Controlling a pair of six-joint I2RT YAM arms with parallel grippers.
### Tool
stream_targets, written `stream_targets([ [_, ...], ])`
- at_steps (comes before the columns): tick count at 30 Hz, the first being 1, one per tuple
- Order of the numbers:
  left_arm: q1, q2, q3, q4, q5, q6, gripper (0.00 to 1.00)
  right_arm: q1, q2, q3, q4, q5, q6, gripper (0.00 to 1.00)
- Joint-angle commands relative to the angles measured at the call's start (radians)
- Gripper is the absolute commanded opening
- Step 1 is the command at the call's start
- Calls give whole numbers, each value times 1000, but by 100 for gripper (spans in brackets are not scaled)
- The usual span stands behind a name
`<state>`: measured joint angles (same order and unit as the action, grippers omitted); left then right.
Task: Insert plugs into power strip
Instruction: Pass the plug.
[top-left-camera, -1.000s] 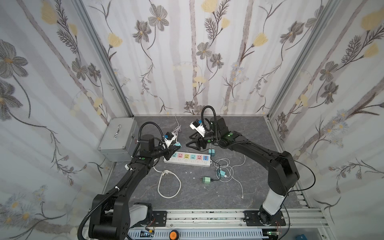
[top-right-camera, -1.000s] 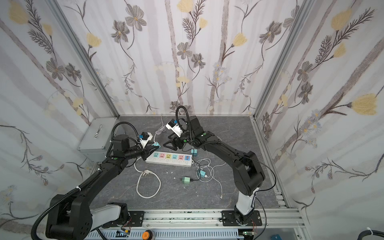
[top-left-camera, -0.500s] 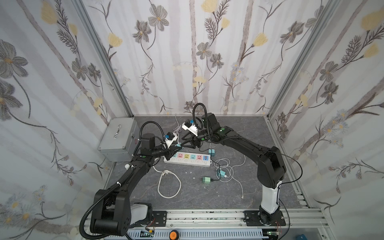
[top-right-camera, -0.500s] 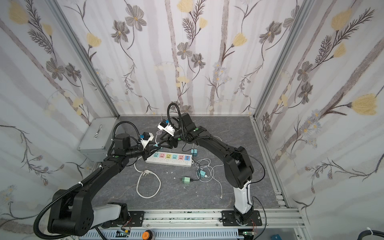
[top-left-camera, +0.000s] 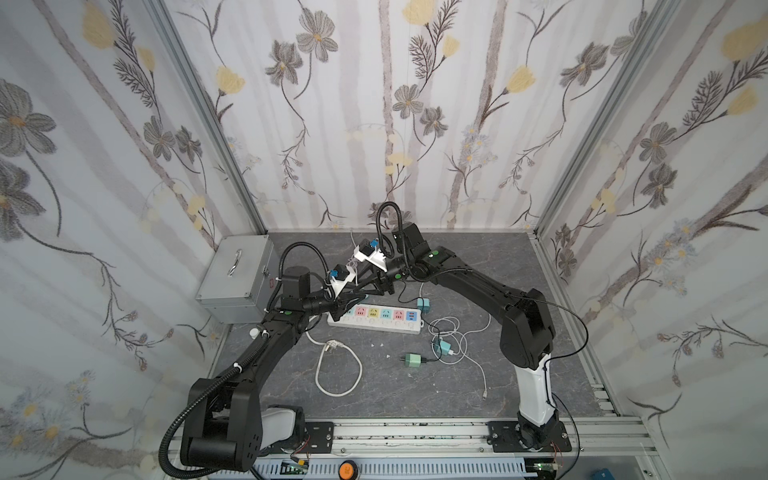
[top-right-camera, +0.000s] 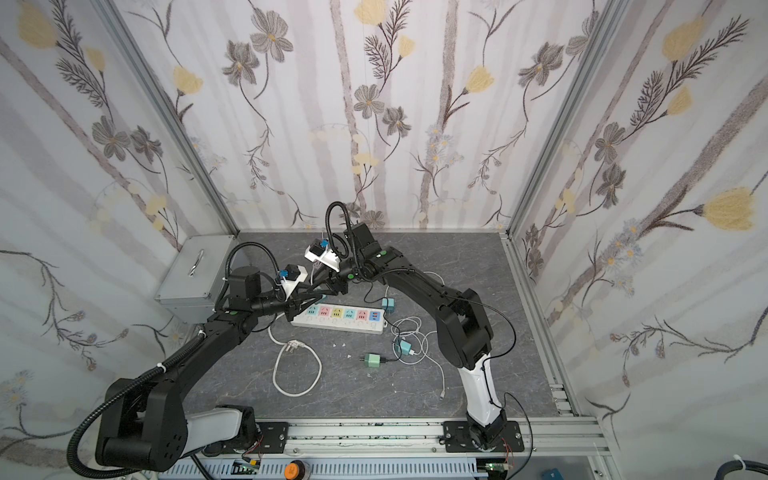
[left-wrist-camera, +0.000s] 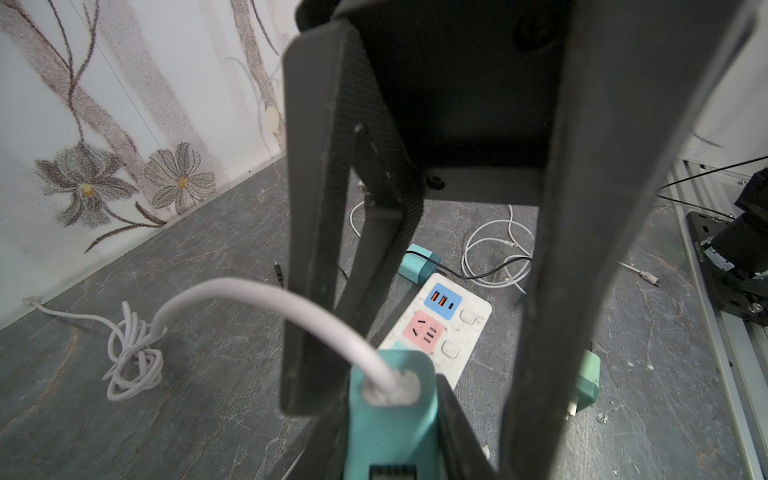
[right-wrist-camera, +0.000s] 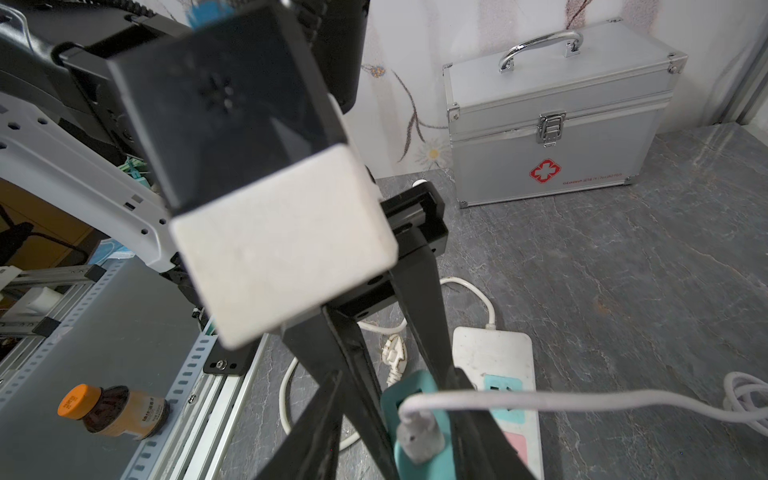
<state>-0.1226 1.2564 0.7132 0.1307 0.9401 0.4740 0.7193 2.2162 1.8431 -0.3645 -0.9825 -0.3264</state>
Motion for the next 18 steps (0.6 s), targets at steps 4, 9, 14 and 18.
stream_targets([
  [4,1,0,8,23,39,21,0,3,10,10,16,-38,-17,34],
  [9,1,0,8,23,40,23,0,5,11,4,36,-33,0,21],
  [14,1,0,8,23,43,23,3,5,1,-16,51,-32,0,11],
  [18,3,0,5,23,45,23,10,5,-29,-63,117,-13,27,5],
])
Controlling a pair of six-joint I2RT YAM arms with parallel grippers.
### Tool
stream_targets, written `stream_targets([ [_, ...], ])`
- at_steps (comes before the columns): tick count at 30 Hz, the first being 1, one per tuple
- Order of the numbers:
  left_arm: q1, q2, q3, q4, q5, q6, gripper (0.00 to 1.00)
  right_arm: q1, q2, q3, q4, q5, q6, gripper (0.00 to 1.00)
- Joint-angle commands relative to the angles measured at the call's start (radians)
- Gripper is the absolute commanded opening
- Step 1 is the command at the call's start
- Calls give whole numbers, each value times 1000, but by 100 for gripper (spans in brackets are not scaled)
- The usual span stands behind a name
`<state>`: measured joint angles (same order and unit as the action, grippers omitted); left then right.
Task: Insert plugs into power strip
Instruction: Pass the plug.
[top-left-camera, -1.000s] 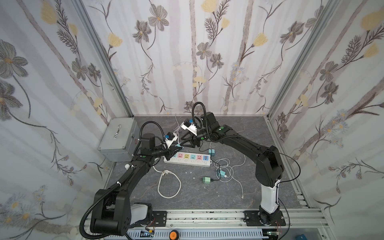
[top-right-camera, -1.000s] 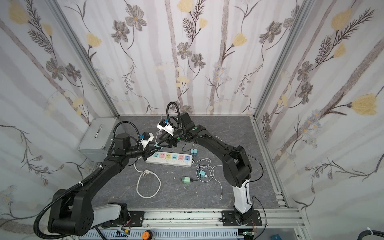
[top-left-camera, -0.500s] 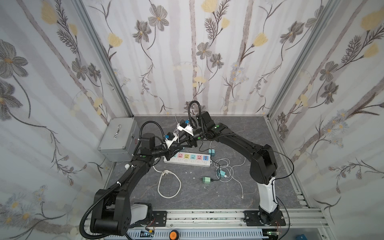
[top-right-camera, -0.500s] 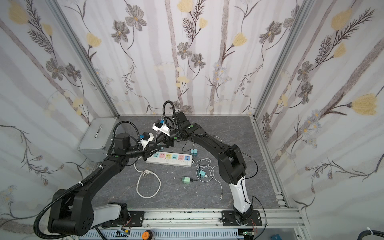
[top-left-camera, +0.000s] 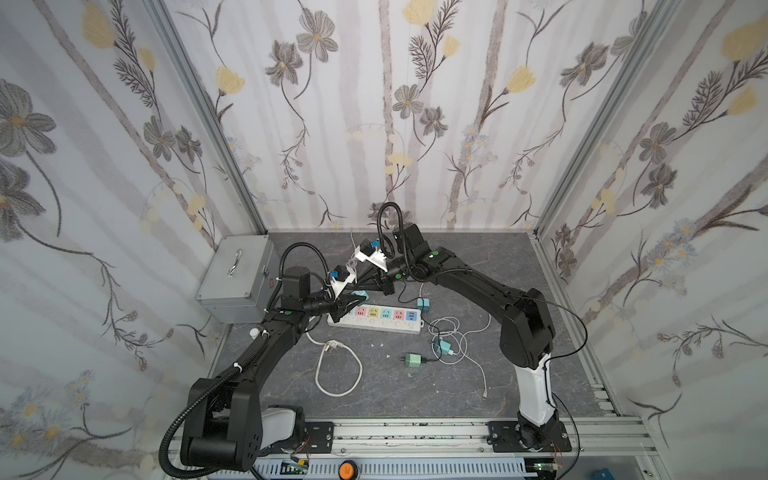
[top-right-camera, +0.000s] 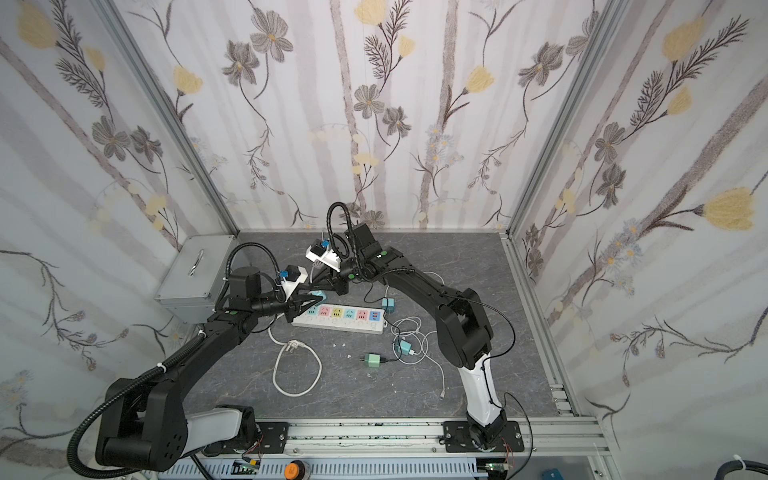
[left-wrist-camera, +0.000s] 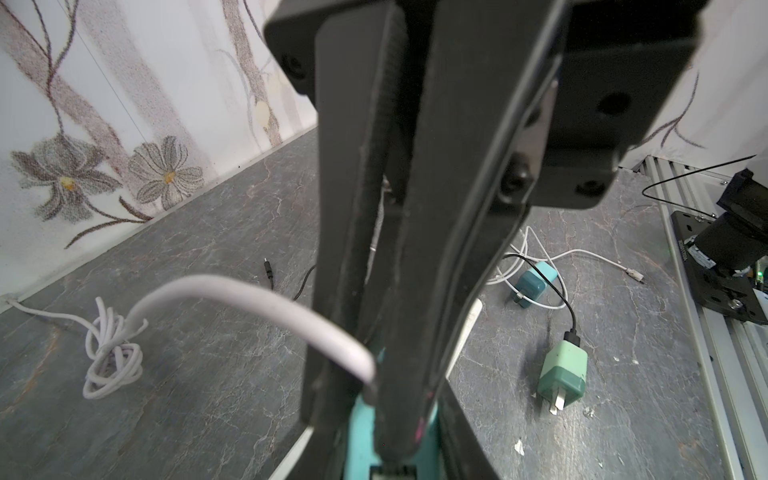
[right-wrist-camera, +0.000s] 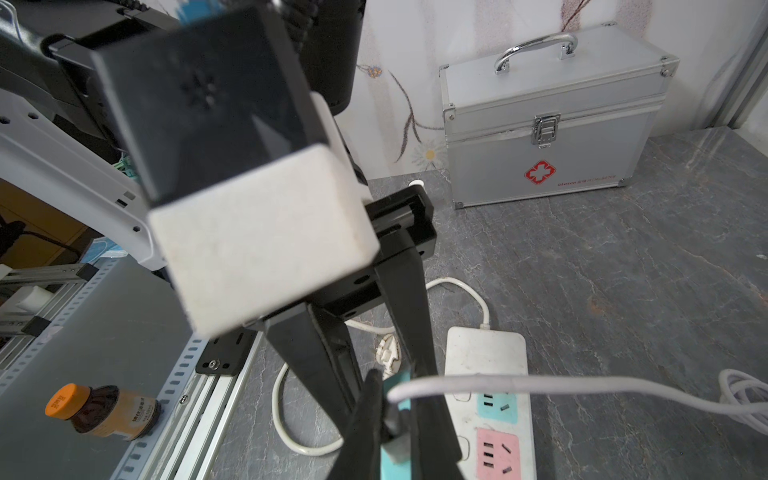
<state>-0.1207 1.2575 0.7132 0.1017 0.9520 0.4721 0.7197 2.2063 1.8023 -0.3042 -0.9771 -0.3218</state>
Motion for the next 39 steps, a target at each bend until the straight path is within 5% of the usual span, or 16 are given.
stream_targets([
  [1,3,-1,3,52,33,25,14,3,-28,-40,84,-11,35,4],
  [10,9,-1,-31,129,18,-23,51,1,-76,-148,293,50,161,0],
  [25,28,37,-98,214,27,-60,52,1,-86,-190,409,100,250,0],
  [37,62,27,-127,375,55,-144,44,1,-81,-209,431,57,272,2],
  [39,62,33,-111,357,72,-141,33,1,-80,-209,434,54,276,3],
])
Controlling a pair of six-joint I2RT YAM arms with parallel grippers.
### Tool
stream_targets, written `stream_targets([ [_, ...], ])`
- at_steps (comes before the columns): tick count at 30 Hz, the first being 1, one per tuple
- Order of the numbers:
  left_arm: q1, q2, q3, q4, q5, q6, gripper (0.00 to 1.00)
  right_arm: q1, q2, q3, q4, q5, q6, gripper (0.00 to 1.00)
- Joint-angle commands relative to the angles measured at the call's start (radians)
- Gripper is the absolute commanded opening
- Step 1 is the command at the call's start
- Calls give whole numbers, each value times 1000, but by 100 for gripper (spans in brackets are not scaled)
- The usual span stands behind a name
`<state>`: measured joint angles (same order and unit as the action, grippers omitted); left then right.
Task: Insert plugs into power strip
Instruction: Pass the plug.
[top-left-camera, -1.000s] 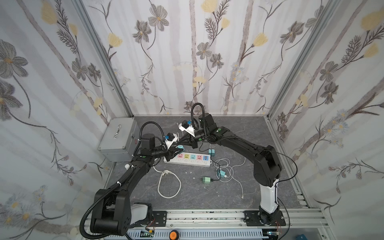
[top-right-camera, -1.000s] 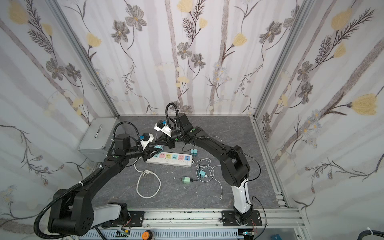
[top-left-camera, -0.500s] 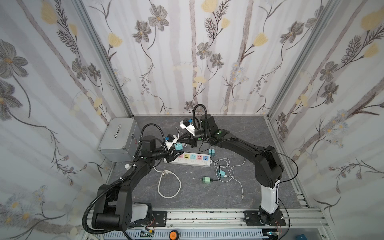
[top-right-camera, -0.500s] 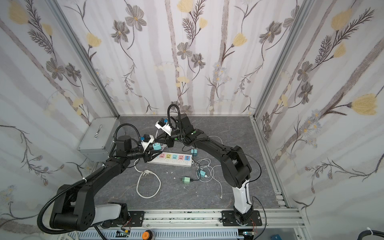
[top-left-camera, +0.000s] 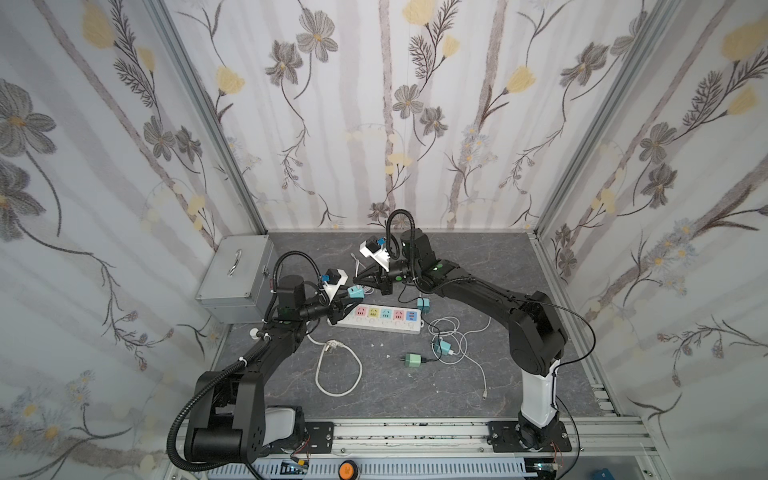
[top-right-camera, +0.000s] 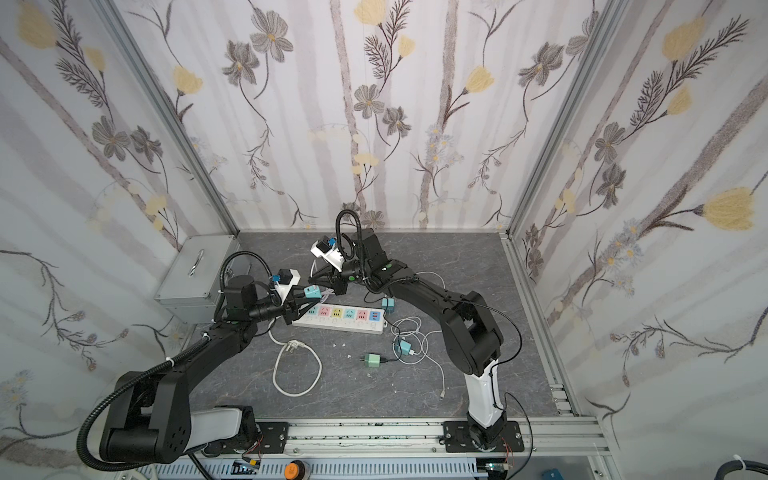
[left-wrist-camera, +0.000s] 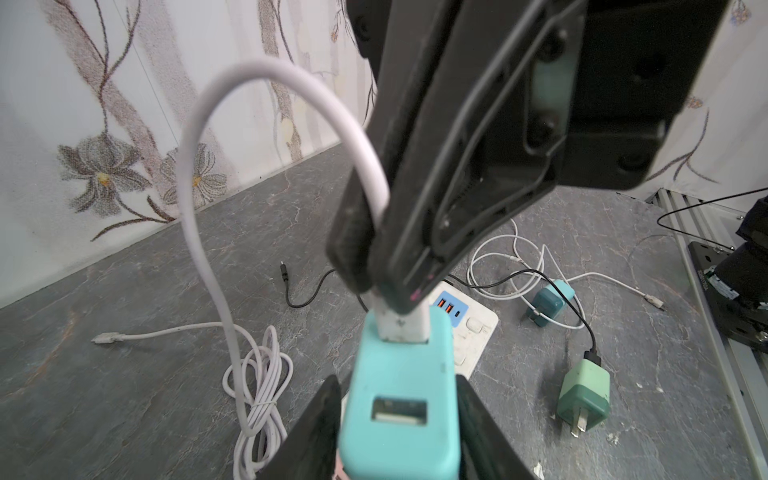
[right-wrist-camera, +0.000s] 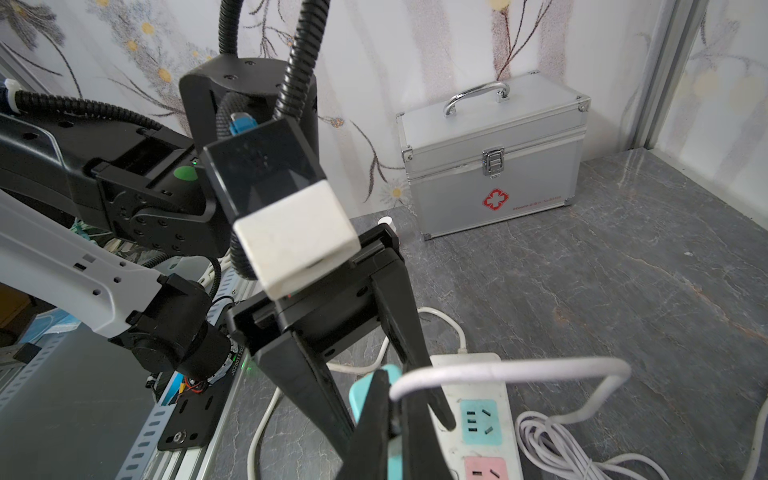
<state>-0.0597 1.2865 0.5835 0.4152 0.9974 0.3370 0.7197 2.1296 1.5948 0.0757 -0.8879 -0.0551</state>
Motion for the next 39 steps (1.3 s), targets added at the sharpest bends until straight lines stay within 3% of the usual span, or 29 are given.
stream_targets([
  [1,1,6,22,39,30,-8,25,1,-4,-2,54,-33,12,3],
  [2,1,9,23,40,34,-9,17,1,-4,-2,56,-35,12,3],
  [4,1,10,20,41,29,-10,13,1,-5,-4,55,-35,12,5],
  [6,1,6,16,35,25,-7,8,0,-7,-2,46,-40,12,13],
  [8,2,0,15,27,24,1,0,-11,-12,-1,16,-65,3,38],
  [10,3,-7,18,11,32,15,0,-29,-18,-3,-35,-86,-16,55],
  [16,2,-11,49,-46,112,38,0,-36,-26,32,-331,-49,-285,64],
  [28,3,-12,55,-47,153,40,0,-6,73,192,-415,-85,-354,59],
  [35,3,-10,58,-37,152,36,0,-2,87,218,-464,-107,-387,35],
  [39,3,-10,58,-27,141,25,0,1,91,215,-485,-118,-408,29],
])
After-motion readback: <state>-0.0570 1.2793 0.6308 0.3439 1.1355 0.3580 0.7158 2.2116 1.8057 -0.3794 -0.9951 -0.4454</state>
